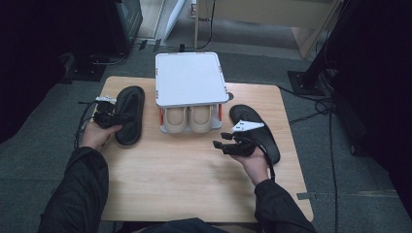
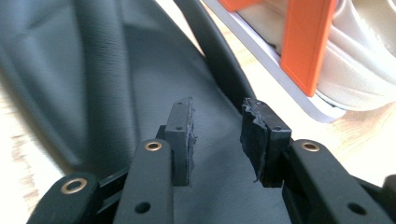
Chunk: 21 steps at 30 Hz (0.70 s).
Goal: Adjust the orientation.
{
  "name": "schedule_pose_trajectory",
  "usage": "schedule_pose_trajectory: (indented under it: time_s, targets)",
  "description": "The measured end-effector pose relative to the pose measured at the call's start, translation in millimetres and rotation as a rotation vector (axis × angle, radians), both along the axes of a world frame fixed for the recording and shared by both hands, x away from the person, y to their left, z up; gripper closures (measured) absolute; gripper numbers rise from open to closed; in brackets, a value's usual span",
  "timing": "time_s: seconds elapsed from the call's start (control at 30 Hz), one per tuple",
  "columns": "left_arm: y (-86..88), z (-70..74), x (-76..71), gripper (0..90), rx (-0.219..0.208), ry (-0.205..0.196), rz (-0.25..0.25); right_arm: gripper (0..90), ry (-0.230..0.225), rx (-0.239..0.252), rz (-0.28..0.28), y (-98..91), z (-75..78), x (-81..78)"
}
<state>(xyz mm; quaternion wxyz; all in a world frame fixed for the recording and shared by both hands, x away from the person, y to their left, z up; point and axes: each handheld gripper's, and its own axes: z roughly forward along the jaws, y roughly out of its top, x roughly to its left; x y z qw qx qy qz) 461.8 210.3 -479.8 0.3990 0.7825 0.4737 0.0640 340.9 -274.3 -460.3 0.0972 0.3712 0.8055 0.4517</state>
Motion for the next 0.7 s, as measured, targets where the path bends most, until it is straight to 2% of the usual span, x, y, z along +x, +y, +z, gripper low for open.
schedule_pose_trajectory:
  time_s: [0.17, 0.3, 0.37, 0.53, 0.7]
  targets:
    - [12.0, 13.5, -4.6, 61.7, -0.018, -0.045, 0.045, 46.1, 0.006, -0.002, 0.006, 1.2, -1.1, 0.5]
    - [20.4, 18.6, -5.9, 57.6, 0.010, -0.057, 0.073, 46.1, 0.006, -0.003, 0.009, 2.8, -1.6, 0.5]
    - [24.4, 17.1, -5.2, 56.4, 0.000, -0.056, 0.086, 46.1, 0.000, 0.000, 0.017, 3.5, -1.4, 0.6]
    - [27.2, 11.7, -0.6, 50.3, 0.014, -0.055, 0.091, 46.1, 0.000, 0.003, 0.015, 3.6, -1.7, 0.9]
    - [28.5, 6.7, 6.6, 49.5, 0.005, -0.046, 0.091, 46.1, 0.008, 0.000, 0.012, 3.4, -1.5, -0.5]
